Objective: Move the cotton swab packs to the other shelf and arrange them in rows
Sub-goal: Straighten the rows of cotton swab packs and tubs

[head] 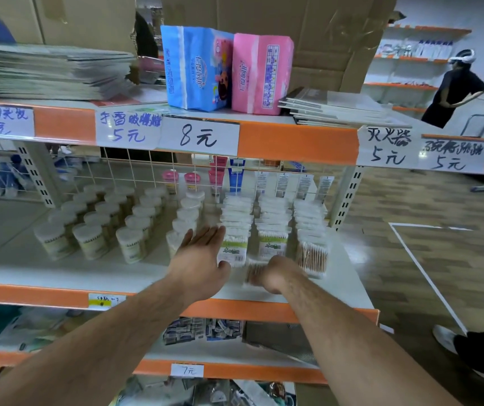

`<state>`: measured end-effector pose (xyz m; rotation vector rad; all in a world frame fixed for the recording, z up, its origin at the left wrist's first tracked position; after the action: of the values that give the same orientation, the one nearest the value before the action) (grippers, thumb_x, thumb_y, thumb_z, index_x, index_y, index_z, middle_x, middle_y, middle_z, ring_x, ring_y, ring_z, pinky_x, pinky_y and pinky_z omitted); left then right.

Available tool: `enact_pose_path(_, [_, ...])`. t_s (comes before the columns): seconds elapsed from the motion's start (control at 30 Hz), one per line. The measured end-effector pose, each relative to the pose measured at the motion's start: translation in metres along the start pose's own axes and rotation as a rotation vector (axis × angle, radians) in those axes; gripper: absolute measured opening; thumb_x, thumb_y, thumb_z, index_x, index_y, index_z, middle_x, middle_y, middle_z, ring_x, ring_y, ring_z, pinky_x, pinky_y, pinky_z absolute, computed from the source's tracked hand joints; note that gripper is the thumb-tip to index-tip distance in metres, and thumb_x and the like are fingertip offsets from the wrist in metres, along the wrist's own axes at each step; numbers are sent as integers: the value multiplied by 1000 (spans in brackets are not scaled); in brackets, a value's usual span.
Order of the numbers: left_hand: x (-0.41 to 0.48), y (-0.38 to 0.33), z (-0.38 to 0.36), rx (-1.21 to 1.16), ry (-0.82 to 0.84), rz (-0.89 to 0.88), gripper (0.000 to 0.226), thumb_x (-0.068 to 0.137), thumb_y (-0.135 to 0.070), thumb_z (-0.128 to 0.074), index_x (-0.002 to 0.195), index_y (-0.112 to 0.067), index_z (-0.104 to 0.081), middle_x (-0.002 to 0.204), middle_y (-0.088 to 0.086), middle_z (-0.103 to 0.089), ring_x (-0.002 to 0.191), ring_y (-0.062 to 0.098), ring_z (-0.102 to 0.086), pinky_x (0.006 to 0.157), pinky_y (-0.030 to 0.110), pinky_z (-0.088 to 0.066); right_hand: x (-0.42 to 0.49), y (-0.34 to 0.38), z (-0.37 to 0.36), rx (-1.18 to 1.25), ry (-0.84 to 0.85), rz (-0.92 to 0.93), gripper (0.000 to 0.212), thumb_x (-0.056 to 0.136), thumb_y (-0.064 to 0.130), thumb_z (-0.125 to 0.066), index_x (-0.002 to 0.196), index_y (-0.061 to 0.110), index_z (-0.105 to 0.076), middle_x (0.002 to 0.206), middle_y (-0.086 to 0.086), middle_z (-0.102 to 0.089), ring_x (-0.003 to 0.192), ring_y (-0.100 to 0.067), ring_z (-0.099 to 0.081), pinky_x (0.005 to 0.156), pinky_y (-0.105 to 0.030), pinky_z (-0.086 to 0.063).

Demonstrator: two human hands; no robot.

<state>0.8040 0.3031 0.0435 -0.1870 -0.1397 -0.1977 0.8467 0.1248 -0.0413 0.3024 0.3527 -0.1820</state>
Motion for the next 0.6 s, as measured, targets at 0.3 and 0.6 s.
enact_pose_path(0.3, [7, -8, -1, -58, 13, -2, 72, 96, -41, -37, 158, -17, -8, 164, -1, -15, 151, 11, -6, 124, 34, -1, -17, -14, 35, 663, 89, 91, 15, 84, 22, -74, 93, 13, -66, 91, -3, -69, 74, -17, -65, 53, -27, -46])
enact_pose_path(0.6, [6, -45, 29, -195, -94, -38, 64, 99, -41, -45, 156, -23, -23, 159, 1, -32, 145, 20, -29, 117, 32, -28, -51, -21, 71, 951, 112, 224, 9, 82, 7, -75, 85, 12, -68, 72, -7, -67, 70, -25, -60, 49, -27, -40])
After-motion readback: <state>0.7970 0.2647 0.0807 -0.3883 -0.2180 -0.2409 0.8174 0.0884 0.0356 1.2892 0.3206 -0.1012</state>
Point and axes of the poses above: each hand's wrist, its own x-axis towards the middle knuckle, its own z-axis out of the back of the hand, y = z × x, the point moved 10 cm from there along x, towards the middle knuckle
